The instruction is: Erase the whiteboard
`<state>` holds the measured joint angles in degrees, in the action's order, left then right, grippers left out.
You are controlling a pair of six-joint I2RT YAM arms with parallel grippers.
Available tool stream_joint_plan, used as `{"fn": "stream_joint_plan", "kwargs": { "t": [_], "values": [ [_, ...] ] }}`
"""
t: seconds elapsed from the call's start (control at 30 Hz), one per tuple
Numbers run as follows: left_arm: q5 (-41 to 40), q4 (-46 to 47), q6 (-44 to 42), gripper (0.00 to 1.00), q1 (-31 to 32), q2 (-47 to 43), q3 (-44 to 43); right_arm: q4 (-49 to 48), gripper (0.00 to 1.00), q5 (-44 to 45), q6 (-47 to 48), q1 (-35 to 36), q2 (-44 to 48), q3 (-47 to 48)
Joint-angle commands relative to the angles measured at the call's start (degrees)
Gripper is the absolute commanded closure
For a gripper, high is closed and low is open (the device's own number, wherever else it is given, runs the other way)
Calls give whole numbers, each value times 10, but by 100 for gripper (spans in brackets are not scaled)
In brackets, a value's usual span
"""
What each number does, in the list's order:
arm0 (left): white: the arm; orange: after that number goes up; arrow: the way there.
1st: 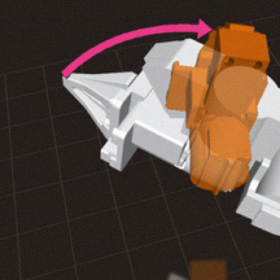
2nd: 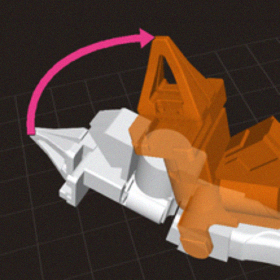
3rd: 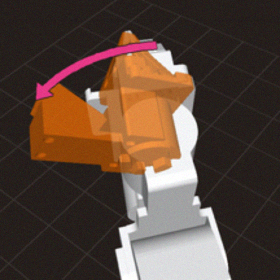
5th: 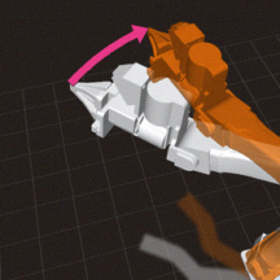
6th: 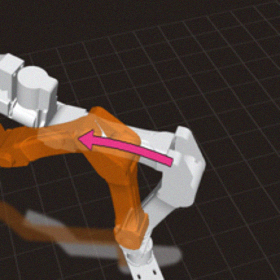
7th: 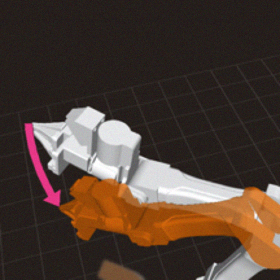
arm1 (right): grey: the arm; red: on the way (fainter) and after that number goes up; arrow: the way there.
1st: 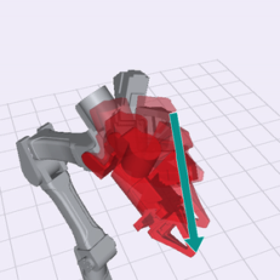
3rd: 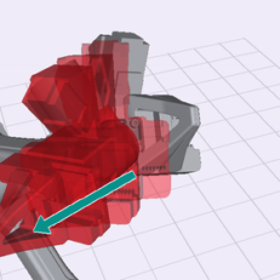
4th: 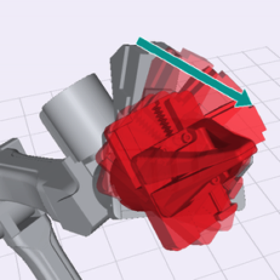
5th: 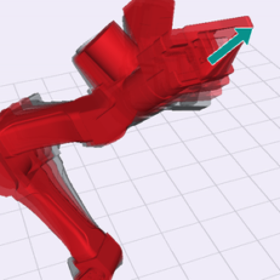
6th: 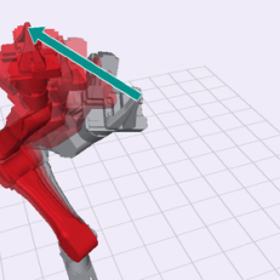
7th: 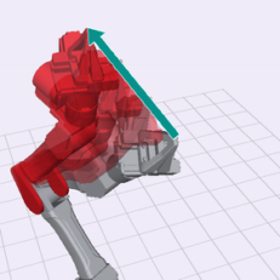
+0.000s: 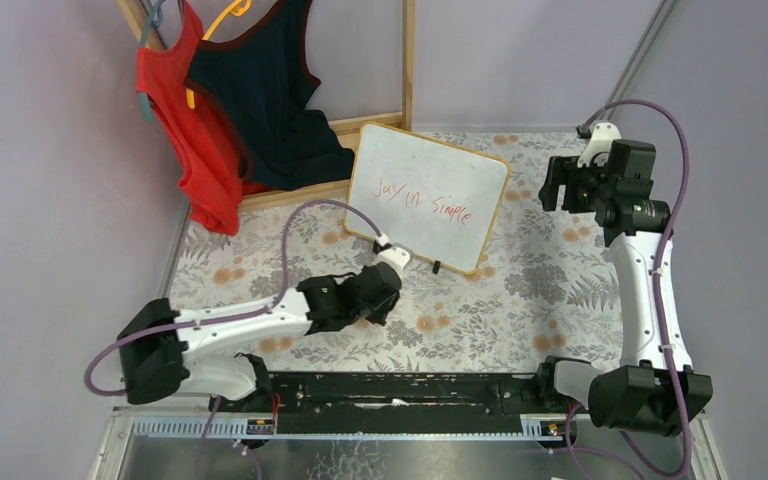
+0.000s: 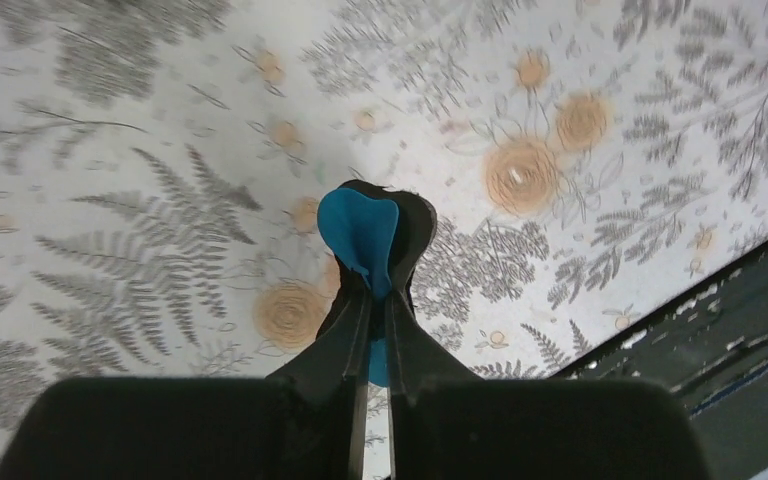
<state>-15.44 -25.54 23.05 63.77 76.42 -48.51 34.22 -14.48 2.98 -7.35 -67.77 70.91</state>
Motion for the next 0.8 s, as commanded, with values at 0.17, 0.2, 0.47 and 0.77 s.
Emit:
{"fn": "stream_joint_plan", "kwargs": {
  "t": [0.17, 0.2, 0.47, 0.77],
  "values": [
    [-104, 1, -9, 100, -79, -125, 3, -24, 29, 54, 87, -2, 4, 83],
    [-96, 6, -12, 100, -89, -133, 7, -20, 29, 57, 91, -2, 1, 92],
    [80, -47, -14, 100, -93, -24, -24, -22, 29, 47, 69, -2, -5, 75],
    [80, -64, 6, 100, -2, 83, -47, -30, 29, 42, 56, -2, -6, 49]
  ]
}}
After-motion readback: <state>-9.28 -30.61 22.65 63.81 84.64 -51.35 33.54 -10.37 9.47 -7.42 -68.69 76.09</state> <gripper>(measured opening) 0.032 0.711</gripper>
